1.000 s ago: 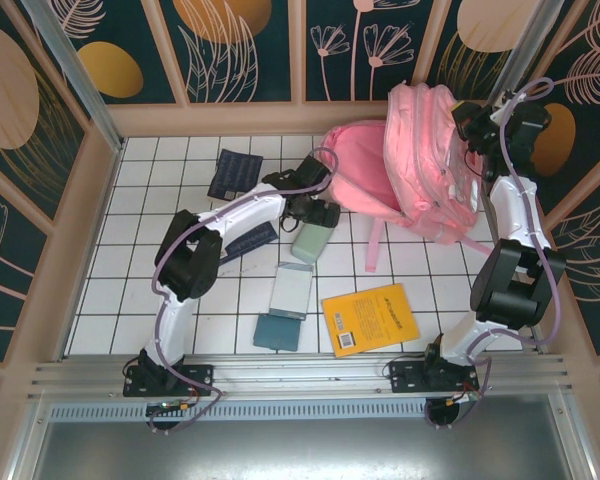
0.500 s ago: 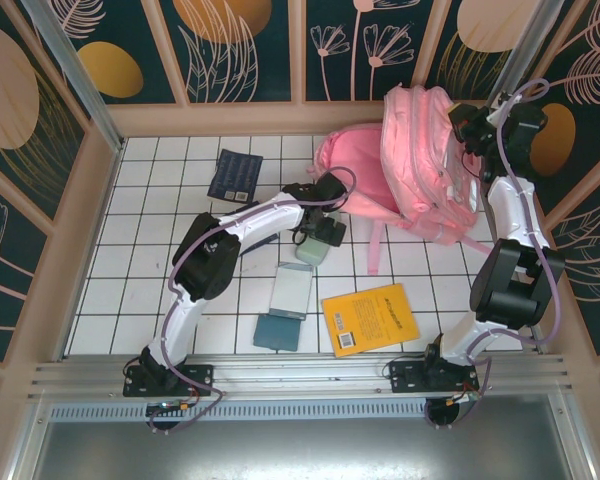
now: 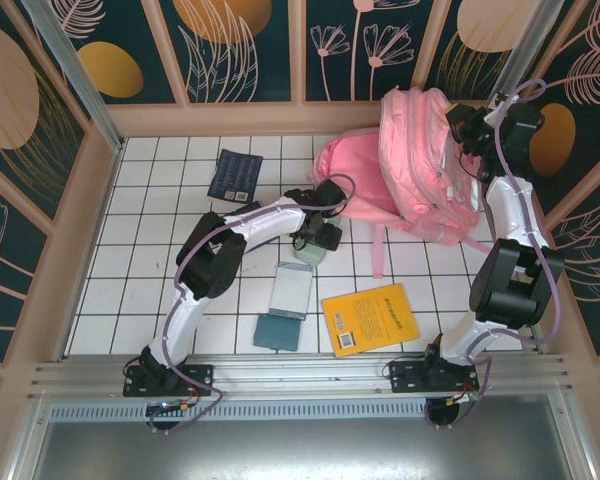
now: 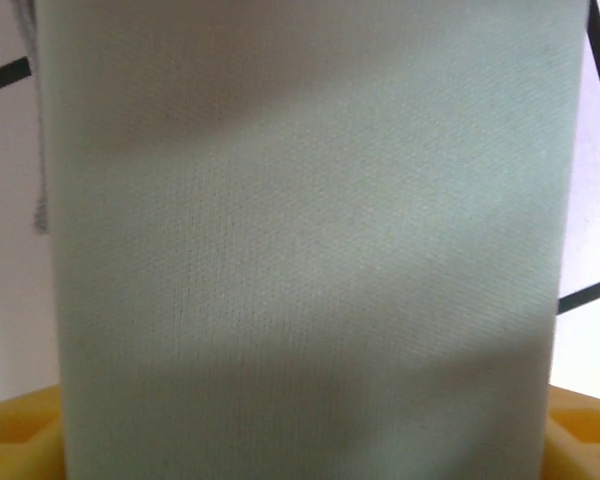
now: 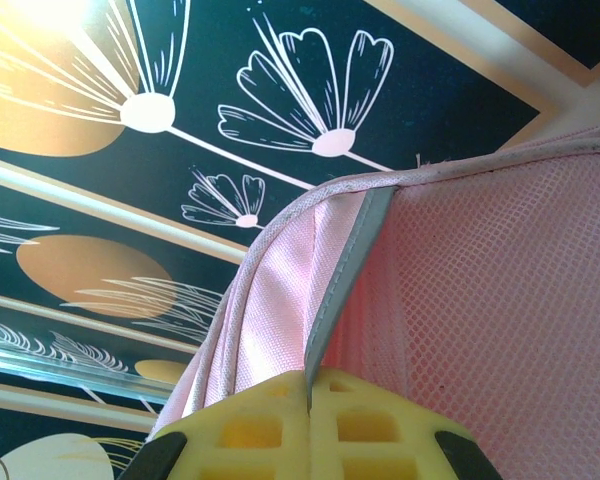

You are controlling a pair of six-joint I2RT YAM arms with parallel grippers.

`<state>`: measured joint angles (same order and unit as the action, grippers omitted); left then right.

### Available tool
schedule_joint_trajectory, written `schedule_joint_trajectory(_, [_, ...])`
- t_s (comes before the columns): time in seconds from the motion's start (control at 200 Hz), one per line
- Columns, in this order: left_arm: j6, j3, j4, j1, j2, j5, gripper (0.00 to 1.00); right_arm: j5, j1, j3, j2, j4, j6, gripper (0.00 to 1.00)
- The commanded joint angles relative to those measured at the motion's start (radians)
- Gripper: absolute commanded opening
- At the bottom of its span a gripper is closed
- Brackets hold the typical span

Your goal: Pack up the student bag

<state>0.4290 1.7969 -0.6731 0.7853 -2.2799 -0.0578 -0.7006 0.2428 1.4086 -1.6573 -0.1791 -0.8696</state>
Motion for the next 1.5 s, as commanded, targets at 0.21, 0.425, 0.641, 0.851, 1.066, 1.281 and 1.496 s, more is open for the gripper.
schedule_joint_trajectory(0.21, [0.042, -0.044, 0.031, -0.055, 0.109, 0.033, 0.62, 0.0, 0.004, 0.025, 0.032, -0.089, 0.019, 0.0])
schedule_joint_trajectory(0.425, [0.062, -0.098, 0.03, -0.117, 0.23, -0.015, 0.65, -0.003, 0.004, 0.043, 0.034, -0.079, 0.027, 0.0])
schedule_joint_trajectory(0.641, [0.059, -0.124, 0.014, -0.156, 0.312, -0.109, 0.67, -0.011, 0.002, 0.042, 0.029, -0.082, 0.029, 0.0])
schedule_joint_trajectory(0.851, [0.063, -0.067, 0.047, -0.181, 0.38, -0.071, 0.65, -0.047, -0.031, 0.032, 0.024, -0.134, -0.02, 0.0])
schedule_joint_trajectory(1.066, [0.105, 0.102, 0.164, -0.182, 0.34, 0.202, 0.67, -0.092, -0.061, 0.045, 0.014, -0.209, -0.111, 0.0])
schedule_joint_trajectory(1.281, [0.239, 0.243, 0.335, -0.181, 0.184, 0.43, 0.67, -0.142, -0.074, 0.064, -0.007, -0.306, -0.245, 0.0])
schedule_joint_trajectory(1.496, [0.443, 0.25, 0.609, -0.161, 0.06, 0.568, 0.66, -0.113, -0.124, 0.074, -0.015, -0.424, -0.4, 0.0])
